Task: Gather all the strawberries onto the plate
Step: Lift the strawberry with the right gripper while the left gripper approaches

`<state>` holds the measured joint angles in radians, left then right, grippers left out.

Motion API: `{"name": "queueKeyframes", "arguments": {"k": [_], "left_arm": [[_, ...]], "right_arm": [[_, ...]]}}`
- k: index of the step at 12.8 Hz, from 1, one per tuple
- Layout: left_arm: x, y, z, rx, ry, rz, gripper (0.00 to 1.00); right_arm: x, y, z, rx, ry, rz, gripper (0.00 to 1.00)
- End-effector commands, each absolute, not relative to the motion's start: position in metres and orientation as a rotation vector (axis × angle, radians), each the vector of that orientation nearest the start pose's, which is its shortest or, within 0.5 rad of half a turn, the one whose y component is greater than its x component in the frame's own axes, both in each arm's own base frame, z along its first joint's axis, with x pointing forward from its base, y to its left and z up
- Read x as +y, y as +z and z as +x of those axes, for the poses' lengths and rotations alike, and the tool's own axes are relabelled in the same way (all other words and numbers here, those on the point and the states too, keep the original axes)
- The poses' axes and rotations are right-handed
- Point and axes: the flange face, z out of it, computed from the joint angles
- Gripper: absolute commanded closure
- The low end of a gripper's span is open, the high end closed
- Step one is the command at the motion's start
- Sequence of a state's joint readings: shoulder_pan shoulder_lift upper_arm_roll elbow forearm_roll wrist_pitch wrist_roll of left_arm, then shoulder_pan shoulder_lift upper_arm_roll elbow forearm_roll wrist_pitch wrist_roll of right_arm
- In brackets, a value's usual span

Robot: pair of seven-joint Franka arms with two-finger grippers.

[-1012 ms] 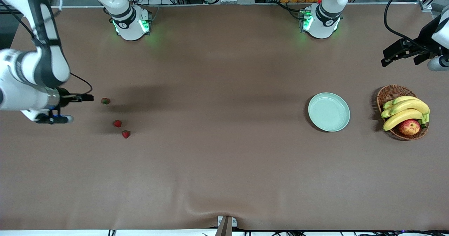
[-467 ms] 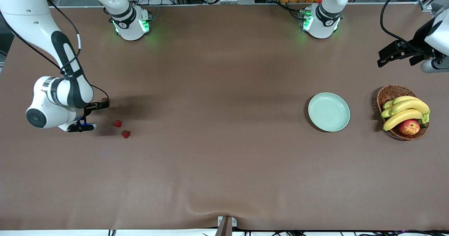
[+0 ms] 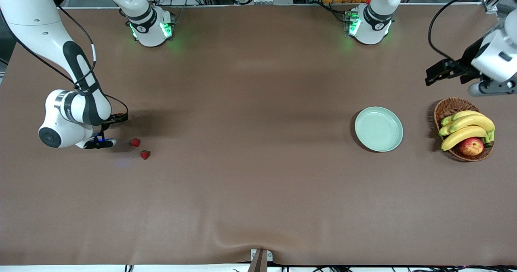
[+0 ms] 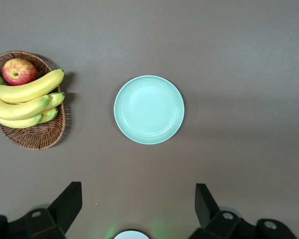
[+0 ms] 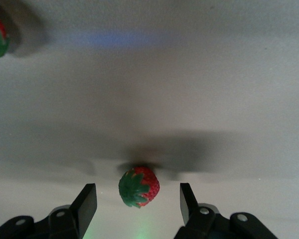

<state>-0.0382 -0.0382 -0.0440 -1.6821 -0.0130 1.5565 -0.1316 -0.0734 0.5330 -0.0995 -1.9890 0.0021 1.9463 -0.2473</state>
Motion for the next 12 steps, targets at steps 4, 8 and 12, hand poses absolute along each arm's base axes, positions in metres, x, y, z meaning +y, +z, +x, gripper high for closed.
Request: {"name": "queueKeyframes", "arguments": {"k": [4, 8, 12], "left_arm": [[-0.054, 0.498, 0.533, -0.065, 0.087, -3.123, 0.0], [-0.037, 0.443, 0.53, -0.11, 0.053, -3.125, 0.0], [-0.03, 0.404, 0.533, -0.13, 0.073, -3.127, 0.0]], "right_arm": [[-0.093, 0.156, 0.52, -0.135, 0.887, -2.933, 0.71], [-0.091, 0.154, 0.534, -0.131, 0.78, -2.972, 1.0], [-0.058, 0.229, 0.599, -0.195, 0.639, -3.012, 1.0]]}}
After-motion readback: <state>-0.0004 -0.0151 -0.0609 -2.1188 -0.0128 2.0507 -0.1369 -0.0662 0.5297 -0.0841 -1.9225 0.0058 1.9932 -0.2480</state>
